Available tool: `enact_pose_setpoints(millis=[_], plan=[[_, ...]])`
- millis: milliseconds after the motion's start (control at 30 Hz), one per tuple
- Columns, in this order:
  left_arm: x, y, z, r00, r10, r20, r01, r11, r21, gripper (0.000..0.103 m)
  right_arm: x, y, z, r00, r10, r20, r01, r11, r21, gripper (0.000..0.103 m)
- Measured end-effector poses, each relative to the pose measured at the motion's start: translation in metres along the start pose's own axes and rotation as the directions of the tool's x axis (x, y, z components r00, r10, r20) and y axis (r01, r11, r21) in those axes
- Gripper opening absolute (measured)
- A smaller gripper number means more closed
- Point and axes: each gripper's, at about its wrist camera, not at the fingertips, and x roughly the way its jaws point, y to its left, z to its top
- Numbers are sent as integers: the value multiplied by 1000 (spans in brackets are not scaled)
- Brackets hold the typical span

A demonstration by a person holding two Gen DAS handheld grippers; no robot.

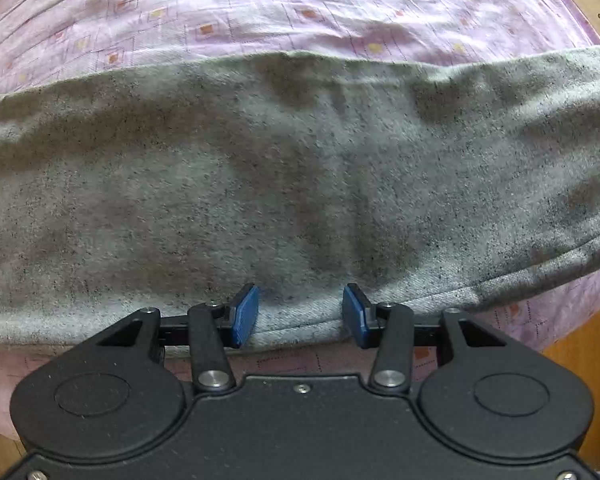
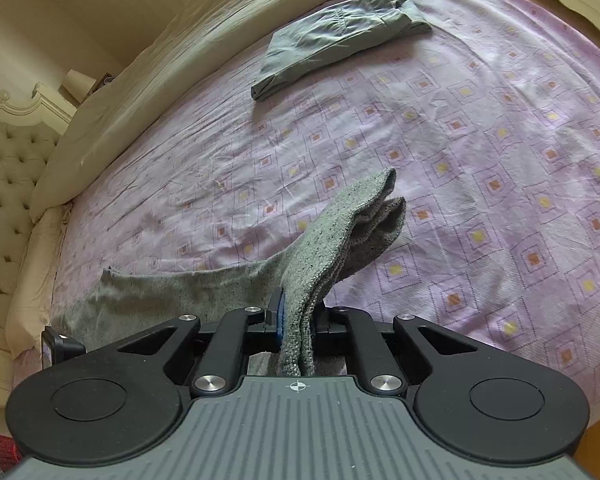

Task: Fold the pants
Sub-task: 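Grasp the leg cuff with the right gripper and fold it over the pants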

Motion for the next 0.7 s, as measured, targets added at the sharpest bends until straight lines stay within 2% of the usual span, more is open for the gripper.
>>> enact_pose_setpoints(millis=[167, 367, 500, 700], plan=[[-24, 51, 12, 998, -41, 48, 42, 999, -10, 54, -2, 54, -5, 999, -14, 43, 16, 999, -46, 11], [-40, 126, 16, 997, -20, 77, 20, 1000, 11, 54, 19, 148, -19, 998, 5, 67, 4, 991, -131, 11], [-45, 182, 14, 996, 5, 85, -6, 1000, 10, 54, 61, 208, -37, 998, 35, 43, -28, 985, -169, 11], [-53, 250, 3, 995, 59, 83, -58, 998, -7, 54, 158, 275, -78, 998, -11, -67, -6, 966, -260, 11]])
